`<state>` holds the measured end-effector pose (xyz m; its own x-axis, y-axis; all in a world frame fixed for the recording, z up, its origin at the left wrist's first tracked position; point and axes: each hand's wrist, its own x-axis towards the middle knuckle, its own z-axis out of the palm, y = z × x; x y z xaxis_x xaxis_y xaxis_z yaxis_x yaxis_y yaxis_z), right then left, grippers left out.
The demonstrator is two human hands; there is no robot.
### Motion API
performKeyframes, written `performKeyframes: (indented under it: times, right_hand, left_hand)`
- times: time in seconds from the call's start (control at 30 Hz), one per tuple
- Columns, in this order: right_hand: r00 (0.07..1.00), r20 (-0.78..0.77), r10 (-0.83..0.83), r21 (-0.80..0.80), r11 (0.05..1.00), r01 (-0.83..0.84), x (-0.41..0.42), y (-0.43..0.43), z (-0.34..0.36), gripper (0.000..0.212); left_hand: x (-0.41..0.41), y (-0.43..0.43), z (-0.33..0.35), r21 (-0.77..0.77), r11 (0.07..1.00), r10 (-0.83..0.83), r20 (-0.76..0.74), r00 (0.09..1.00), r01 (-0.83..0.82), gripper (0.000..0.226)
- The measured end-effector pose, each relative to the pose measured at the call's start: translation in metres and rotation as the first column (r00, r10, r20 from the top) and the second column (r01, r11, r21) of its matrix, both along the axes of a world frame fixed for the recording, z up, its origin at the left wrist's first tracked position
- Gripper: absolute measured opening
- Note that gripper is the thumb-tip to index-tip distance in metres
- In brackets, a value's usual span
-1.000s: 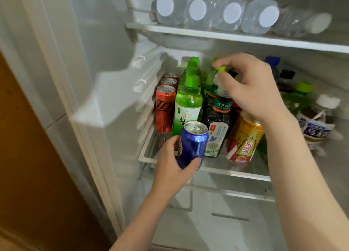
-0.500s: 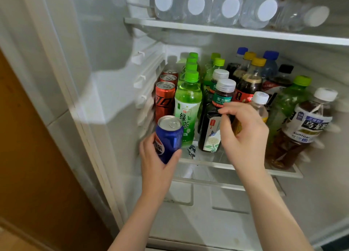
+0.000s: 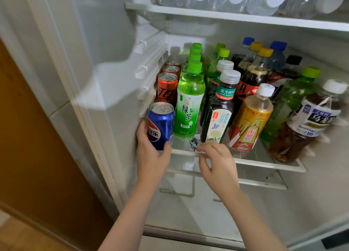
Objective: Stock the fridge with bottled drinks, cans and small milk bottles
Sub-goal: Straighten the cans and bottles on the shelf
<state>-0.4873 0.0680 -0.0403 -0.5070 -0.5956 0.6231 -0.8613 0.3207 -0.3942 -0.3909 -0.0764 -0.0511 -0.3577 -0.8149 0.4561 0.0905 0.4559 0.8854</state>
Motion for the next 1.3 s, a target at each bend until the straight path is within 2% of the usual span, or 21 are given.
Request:
performKeyframes:
  times: [0.1,0.23,0.5,0.63,0.73,0.8,1.03,1.2,1.3]
  right_hand:
    - [0.998,-0.050,0.033,0.055,0.998,-0.031,-0.005,0.001,-0.012,0.018]
    - [0.998,-0.052,0.021,0.053,0.998,-0.018,-0.008,0.003,-0.024,0.024]
    - [0.993,-0.106,-0.048,0.026,0.998,0.051,0.000,0.001,-0.036,0.028]
    - [0.992,-0.117,-0.048,0.038,0.998,0.053,0.000,0.002,-0.035,0.030]
    - [0.990,-0.136,-0.025,0.060,0.998,0.033,-0.001,0.005,-0.035,0.032]
    - [0.990,-0.140,-0.023,0.061,0.998,0.032,-0.001,0.004,-0.035,0.033]
    - [0.987,-0.141,-0.071,0.003,0.997,0.072,0.001,-0.003,-0.039,0.030]
    - [0.985,-0.149,-0.089,0.000,0.996,0.090,-0.001,-0.005,-0.043,0.030]
    - [0.984,-0.157,-0.084,-0.009,0.996,0.083,-0.001,-0.005,-0.045,0.030]
  left_hand:
    - [-0.003,0.000,0.001,-0.026,0.997,0.070,0.027,0.997,-0.069,0.084]
    - [-0.015,0.009,0.001,-0.107,0.977,0.193,0.066,0.979,-0.185,0.082]
    - [-0.012,0.018,-0.011,-0.130,0.968,0.226,0.064,0.972,-0.217,0.079]
    - [-0.017,0.014,-0.009,-0.138,0.951,0.293,0.118,0.949,-0.277,0.081]
    - [-0.022,0.012,-0.005,-0.228,0.917,0.369,0.169,0.914,-0.328,0.080]
    - [-0.022,0.017,-0.006,-0.278,0.904,0.380,0.176,0.908,-0.324,0.075]
    - [-0.007,0.016,-0.026,-0.476,0.850,0.356,0.202,0.912,-0.226,0.037]
    - [0.000,0.011,-0.034,-0.570,0.814,0.362,0.346,0.866,-0.113,0.043]
    - [0.001,0.008,-0.033,-0.568,0.820,0.354,0.410,0.841,-0.069,0.050]
